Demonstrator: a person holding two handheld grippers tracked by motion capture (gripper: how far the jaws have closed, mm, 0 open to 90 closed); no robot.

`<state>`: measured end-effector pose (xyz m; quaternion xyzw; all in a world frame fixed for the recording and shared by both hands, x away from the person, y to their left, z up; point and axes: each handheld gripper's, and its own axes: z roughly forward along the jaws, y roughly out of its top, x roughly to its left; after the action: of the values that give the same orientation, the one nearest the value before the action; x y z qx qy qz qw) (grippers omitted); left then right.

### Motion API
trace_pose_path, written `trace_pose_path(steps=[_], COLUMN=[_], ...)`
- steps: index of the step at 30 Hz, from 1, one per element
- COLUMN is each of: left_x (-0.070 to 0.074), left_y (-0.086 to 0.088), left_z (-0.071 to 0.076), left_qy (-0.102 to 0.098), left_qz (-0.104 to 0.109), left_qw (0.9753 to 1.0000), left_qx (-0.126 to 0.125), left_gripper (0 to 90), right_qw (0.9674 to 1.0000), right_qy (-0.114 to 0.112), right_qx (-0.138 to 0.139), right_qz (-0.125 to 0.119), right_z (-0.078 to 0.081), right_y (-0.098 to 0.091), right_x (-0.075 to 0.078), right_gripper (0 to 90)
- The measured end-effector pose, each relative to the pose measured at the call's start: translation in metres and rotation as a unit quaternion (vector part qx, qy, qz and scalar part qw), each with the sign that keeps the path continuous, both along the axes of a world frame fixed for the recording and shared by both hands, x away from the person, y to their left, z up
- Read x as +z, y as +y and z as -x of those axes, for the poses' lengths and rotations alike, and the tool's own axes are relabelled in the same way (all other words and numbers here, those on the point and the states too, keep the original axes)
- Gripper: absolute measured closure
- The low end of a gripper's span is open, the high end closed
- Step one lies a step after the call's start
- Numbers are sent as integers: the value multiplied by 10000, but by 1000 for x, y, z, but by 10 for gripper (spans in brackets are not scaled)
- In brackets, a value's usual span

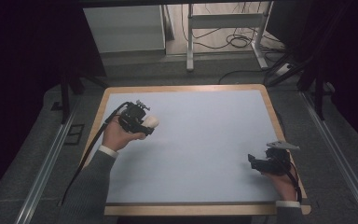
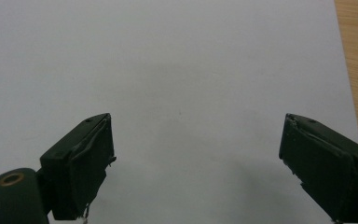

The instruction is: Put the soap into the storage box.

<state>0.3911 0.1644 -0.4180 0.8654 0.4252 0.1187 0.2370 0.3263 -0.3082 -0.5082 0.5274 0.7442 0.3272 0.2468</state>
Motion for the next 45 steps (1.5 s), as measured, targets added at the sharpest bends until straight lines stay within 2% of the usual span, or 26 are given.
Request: trace_pose_path(steps=[22, 39, 45], left_x=[10, 5, 1], left_y=[11, 25, 31], left_z=[-6, -21, -28], left_qy=[-73, 9, 104], left_qz=[-83, -139, -76], left_qw=[9998, 9989, 9983], left_qx=[173, 448, 563], left_gripper=[497, 497, 497], right_qw=[10000, 10000, 10000], right_qy=[1, 23, 27], right_qx=[-12, -12, -14], right_qz=[-10, -3, 3], right_z=[0, 0, 0], right_y=[-1, -1, -1], right_x=[0, -1, -1], right_gripper=[99, 99, 99])
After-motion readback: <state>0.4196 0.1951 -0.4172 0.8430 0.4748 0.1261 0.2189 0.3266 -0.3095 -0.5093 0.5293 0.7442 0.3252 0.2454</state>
